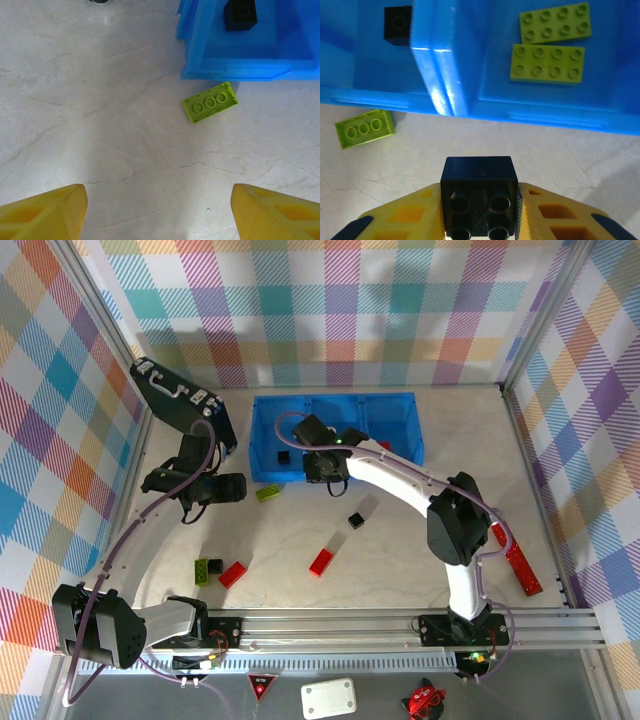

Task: Sort the legos into containers by color
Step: Place the lego in the container.

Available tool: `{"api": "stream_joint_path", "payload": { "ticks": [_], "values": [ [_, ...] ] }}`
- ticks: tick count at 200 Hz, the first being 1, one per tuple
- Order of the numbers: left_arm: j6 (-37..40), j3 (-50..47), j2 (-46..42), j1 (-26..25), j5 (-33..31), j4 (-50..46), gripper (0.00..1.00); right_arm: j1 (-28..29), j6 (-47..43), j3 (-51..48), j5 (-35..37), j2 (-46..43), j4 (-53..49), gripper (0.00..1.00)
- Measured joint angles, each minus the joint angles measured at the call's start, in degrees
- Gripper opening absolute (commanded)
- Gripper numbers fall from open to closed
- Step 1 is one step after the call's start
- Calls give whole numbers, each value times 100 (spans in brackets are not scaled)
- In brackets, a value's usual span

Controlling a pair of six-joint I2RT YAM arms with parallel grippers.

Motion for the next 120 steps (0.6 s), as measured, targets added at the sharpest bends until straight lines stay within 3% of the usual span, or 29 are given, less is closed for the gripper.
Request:
{"api": "stream_joint_path", "payload": {
  "ticks": [120],
  "values": [
    [0, -24, -44, 22, -85, -2, 76, 280, -79, 1606, 348, 1399, 114, 35]
  ]
}}
